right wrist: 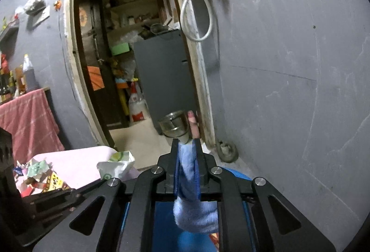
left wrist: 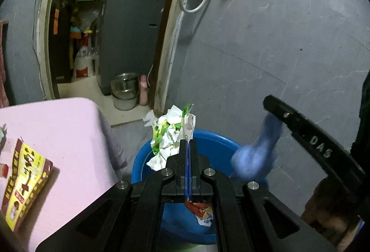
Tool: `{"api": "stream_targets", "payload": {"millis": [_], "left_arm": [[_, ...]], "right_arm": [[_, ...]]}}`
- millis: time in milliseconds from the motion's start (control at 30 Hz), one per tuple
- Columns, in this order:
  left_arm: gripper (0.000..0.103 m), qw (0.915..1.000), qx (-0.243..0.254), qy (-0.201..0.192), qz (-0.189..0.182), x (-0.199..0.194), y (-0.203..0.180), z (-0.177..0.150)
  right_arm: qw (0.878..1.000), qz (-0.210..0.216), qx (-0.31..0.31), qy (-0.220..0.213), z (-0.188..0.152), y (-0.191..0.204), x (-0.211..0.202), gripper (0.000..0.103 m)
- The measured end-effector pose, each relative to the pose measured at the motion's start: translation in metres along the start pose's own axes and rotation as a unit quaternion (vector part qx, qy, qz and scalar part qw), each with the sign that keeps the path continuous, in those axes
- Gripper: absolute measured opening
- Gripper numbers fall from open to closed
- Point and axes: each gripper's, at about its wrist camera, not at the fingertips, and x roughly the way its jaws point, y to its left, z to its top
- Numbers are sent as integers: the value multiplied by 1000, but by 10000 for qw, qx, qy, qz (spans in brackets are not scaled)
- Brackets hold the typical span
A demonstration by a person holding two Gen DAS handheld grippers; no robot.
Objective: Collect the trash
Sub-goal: 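Carry the wrapper and towel over the blue basin and open both grippers, then move both tools back over the table toward the remaining trash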
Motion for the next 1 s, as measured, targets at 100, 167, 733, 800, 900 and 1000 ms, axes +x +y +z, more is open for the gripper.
{"api": "stream_targets", "payload": {"millis": [100,167,733,800,900,1000], "left_arm": [[0,9999,-88,129,41,7,4,-3],[0,9998,-145,150,52,7,7,-3],[46,9945,-450,-691,647,-69,46,19],[54,9926,-472,-810,775,-81,54,22],[67,9889,-519,-1012,954,-101,65,23],[83,9842,-560,-1223,1148,-124,77,23]], "right_arm": [[10000,-12,-29,-62,1,0,-5,32],[9999,37,34,-128,1,-2,-8,33],[9961,-62,-44,-883,13,20,-33,75],[9955,-10,-50,-944,14,27,-35,80],[9944,51,-84,-1056,16,38,-42,86],[9932,121,-149,-1147,17,53,-49,97]]}}
